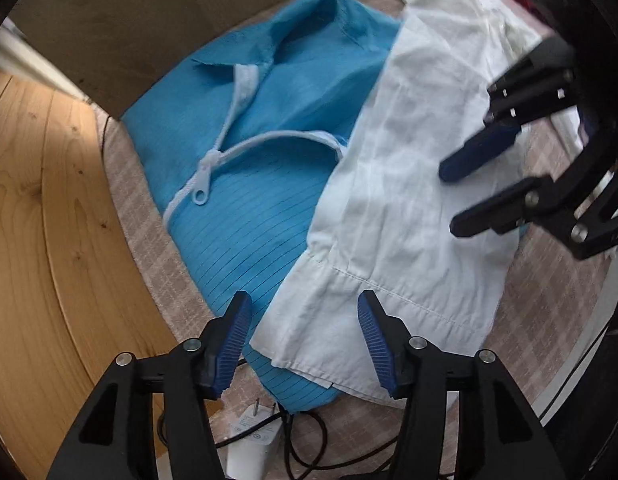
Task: Fold clothes
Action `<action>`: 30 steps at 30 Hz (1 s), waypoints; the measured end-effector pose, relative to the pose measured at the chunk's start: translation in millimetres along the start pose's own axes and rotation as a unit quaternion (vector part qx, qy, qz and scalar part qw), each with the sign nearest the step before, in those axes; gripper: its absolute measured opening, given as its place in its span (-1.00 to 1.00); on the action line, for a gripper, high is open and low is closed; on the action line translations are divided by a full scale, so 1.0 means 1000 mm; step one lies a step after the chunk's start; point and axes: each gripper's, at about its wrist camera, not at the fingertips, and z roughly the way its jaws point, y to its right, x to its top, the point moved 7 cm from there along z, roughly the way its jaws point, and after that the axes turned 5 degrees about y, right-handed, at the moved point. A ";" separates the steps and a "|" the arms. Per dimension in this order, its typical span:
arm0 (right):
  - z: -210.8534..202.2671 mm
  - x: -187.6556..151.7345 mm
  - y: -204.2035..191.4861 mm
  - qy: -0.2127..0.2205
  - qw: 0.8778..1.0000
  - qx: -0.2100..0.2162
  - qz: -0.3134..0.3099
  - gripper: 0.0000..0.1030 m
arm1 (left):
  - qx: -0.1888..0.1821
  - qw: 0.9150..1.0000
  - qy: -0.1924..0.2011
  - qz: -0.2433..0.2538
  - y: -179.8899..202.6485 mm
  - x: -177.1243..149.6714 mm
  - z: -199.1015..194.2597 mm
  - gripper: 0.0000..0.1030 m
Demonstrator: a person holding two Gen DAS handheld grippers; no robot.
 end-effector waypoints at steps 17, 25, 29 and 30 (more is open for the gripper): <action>0.005 0.002 0.009 0.009 0.999 0.021 0.036 -0.34 | -0.002 1.000 -0.015 -0.006 0.007 -0.001 -0.001 -0.85; -0.053 -0.003 0.015 0.060 0.995 0.049 0.070 -0.34 | -0.028 0.980 0.097 -0.174 0.003 0.012 -0.062 -0.90; -0.143 -0.021 0.065 0.140 0.984 0.013 0.111 -0.34 | 0.019 0.981 0.092 -0.172 0.004 0.012 -0.086 -0.91; -0.163 -0.028 0.086 0.154 0.981 -0.025 0.118 -0.34 | 0.022 0.979 0.102 -0.174 -0.001 0.014 -0.094 -0.91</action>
